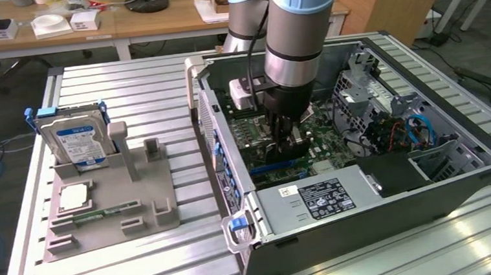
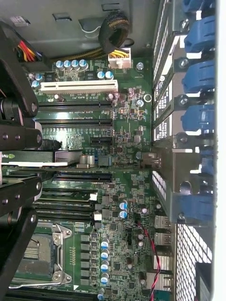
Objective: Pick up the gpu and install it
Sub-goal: 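Insert the gpu into the slot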
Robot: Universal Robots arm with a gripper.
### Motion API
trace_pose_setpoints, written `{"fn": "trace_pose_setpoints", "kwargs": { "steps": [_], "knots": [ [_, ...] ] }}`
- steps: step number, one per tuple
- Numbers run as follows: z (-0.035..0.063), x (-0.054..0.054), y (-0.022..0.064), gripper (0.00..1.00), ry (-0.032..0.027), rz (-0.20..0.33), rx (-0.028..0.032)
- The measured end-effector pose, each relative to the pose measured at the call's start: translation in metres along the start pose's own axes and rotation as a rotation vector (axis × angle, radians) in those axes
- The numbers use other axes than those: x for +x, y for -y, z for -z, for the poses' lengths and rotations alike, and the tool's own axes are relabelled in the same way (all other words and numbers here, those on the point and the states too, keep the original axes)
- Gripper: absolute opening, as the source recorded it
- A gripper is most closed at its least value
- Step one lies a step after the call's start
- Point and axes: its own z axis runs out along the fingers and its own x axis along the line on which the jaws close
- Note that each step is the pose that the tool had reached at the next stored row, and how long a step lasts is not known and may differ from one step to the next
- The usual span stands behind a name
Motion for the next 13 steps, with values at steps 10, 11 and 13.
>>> {"fn": "trace_pose_setpoints", "kwargs": {
  "steps": [10, 11, 13],
  "knots": [
    [-0.0006, -0.0002, -0.0032, 0.26, -0.0001, 0.000, 0.0046],
    [-0.0006, -0.0003, -0.0033, 0.26, 0.0000, 0.000, 0.0046],
    [-0.0007, -0.0002, -0.0034, 0.26, -0.0001, 0.000, 0.0046]
  ]
}}
